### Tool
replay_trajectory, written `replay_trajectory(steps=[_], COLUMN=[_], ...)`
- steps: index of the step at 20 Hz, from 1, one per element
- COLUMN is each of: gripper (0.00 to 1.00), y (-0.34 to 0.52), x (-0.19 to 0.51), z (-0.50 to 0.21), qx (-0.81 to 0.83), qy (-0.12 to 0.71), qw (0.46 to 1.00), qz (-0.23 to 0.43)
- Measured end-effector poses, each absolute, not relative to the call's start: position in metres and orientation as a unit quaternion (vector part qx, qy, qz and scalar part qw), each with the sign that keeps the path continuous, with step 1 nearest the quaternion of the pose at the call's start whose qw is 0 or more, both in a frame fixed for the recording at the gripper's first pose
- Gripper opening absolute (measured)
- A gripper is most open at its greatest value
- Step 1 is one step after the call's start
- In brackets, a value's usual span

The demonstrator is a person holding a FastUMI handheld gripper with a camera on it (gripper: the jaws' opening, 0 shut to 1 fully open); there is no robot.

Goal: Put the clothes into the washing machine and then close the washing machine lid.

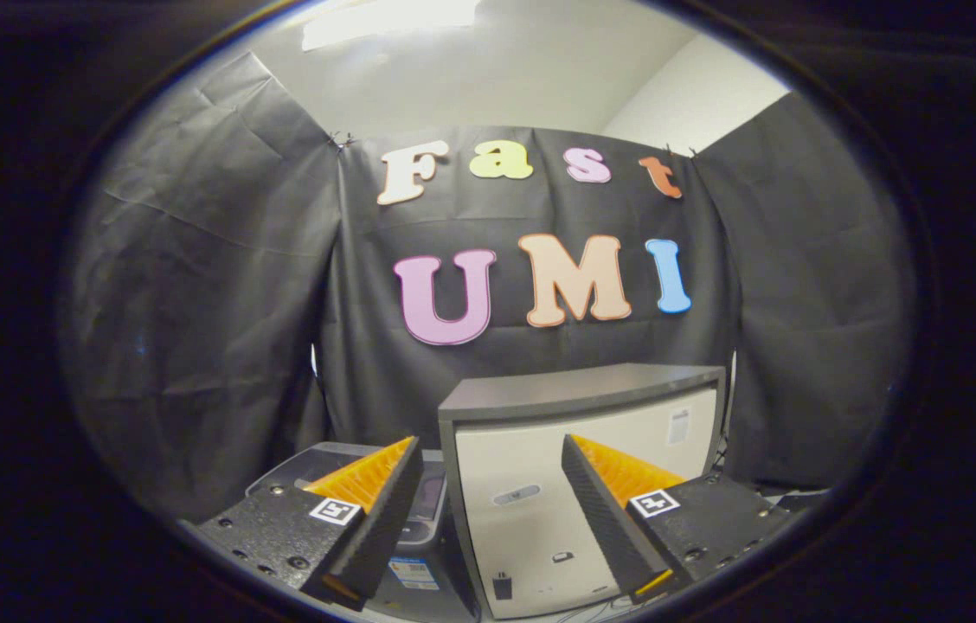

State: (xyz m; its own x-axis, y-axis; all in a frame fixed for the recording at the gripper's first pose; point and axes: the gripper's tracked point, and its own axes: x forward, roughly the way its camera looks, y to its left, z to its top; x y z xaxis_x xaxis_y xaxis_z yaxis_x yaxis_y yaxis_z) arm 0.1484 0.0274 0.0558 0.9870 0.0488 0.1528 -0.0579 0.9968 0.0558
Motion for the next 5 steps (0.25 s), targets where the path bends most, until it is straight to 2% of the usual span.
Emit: replay_trajectory(steps=[5], gripper=[0.98], y=[0.011], x=[0.155], z=[0.037], qx=[0.035], qy=[-0.062], qw=[0.997], qz=[0.021])
